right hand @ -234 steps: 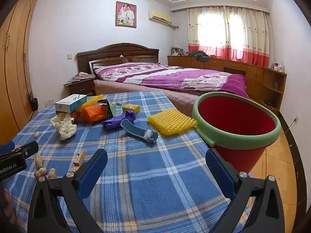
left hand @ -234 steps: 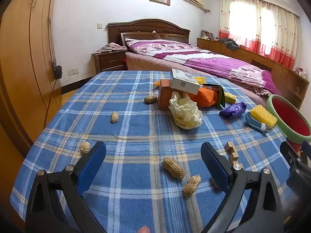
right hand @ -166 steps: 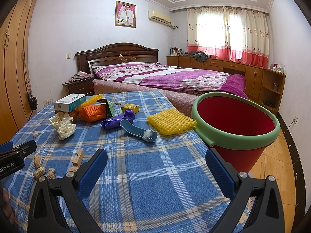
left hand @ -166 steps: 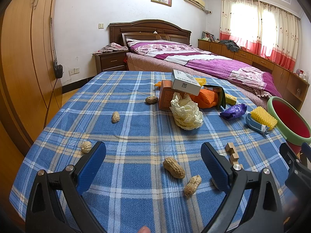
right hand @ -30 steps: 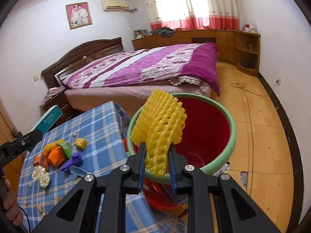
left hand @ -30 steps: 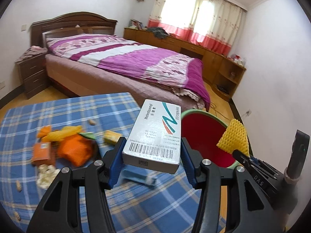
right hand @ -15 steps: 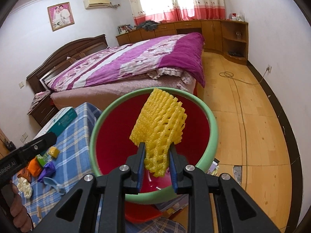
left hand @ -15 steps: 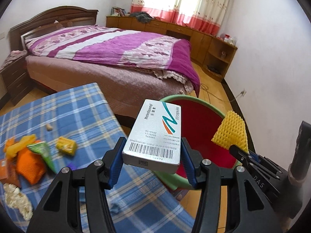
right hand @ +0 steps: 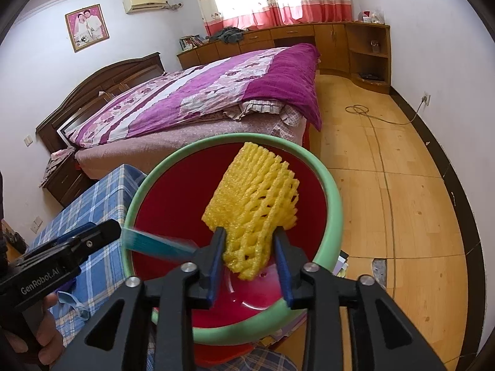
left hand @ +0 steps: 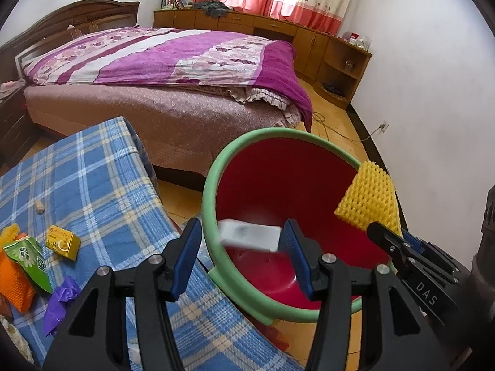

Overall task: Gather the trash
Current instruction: 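Carry both items over the red bucket and open both tools to drop them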

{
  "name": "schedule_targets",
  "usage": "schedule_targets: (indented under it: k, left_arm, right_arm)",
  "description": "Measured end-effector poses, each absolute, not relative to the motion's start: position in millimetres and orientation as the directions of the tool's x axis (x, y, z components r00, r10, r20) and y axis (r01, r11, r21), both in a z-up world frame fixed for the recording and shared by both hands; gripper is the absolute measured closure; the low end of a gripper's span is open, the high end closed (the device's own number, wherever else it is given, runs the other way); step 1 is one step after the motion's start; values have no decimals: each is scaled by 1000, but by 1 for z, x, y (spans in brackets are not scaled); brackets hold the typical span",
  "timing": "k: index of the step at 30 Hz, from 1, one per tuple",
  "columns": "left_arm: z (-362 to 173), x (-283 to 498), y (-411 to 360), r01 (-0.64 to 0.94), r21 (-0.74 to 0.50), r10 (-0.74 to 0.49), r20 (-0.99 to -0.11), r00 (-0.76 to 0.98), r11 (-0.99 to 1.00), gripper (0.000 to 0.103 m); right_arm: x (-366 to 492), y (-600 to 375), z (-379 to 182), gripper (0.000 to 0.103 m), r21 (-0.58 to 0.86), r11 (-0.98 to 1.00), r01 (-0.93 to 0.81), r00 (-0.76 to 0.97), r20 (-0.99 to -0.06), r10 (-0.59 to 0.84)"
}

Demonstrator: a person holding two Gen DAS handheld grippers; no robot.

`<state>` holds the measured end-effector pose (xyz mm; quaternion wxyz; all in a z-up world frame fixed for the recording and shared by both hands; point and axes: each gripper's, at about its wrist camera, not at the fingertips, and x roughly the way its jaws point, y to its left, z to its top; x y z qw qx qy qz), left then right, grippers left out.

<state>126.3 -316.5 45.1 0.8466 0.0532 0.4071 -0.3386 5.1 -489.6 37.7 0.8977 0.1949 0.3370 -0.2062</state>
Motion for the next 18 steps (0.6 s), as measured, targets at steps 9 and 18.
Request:
schedule_targets:
  k: [9, 18]
  left_arm:
    - [54, 121, -304, 597, -194, -531, -712, 460, 778, 45]
    - [65, 110, -267, 547, -221, -521, -702, 486, 808, 45]
  right_arm:
    - [1, -483, 42, 51, 219, 845, 487, 704, -671, -232]
    - [-12, -465, 56, 41, 249, 851, 461, 737, -642, -211]
